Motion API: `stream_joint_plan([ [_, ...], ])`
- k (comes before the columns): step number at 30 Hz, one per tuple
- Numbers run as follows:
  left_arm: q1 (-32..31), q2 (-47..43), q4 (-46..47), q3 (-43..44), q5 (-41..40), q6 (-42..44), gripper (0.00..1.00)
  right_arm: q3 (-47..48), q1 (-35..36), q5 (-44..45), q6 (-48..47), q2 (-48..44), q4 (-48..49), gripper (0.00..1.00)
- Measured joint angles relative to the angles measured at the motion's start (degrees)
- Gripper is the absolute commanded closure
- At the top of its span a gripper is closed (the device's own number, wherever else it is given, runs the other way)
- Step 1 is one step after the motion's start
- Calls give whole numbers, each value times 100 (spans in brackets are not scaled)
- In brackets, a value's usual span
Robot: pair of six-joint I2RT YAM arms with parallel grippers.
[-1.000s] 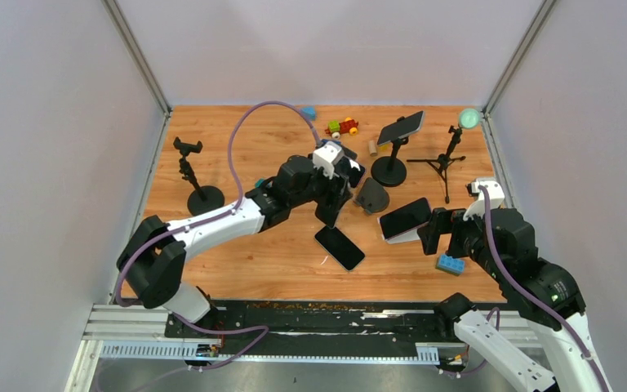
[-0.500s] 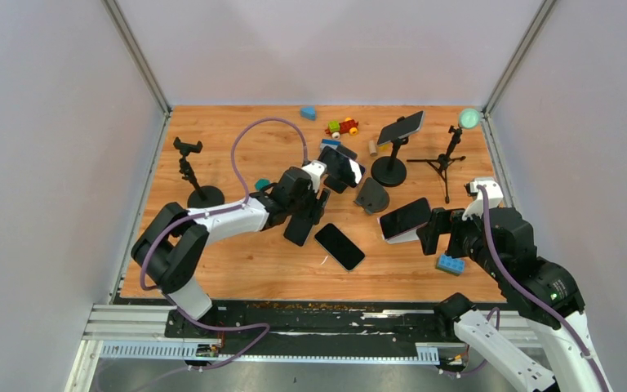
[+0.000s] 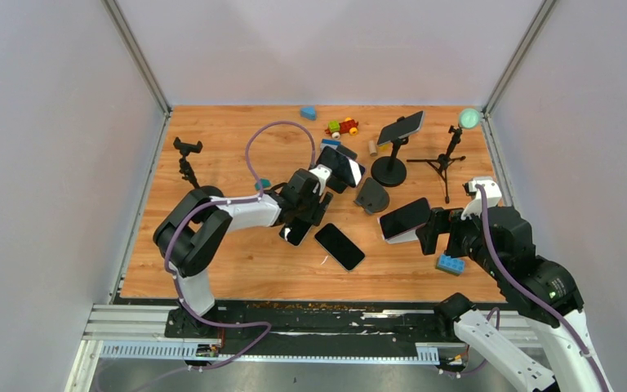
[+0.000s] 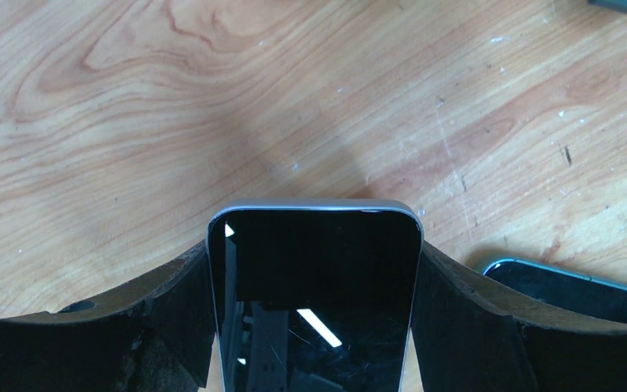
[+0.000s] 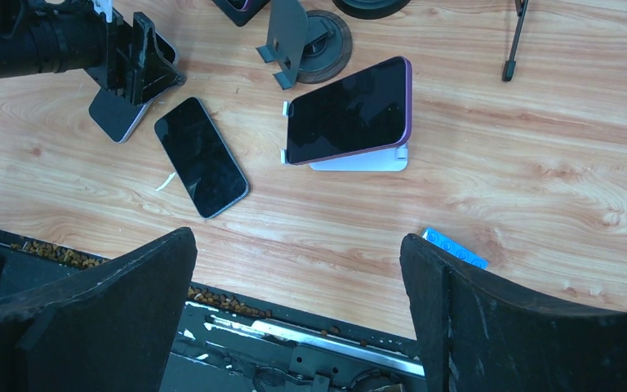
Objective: Remove the phone from the phone stand
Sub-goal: Place the phone at the center of the board.
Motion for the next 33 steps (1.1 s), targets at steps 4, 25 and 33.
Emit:
stream_joint_plan([
  [4,0,118,24,129,2,11,63,0,0,-2,0,2,0,3],
  [25,0,160,74,162,-26,-20,10,0,0,-9,0,33,0,3],
  [33,0,160,90,157,-92,-46,6,0,0,-11,0,33,0,3],
])
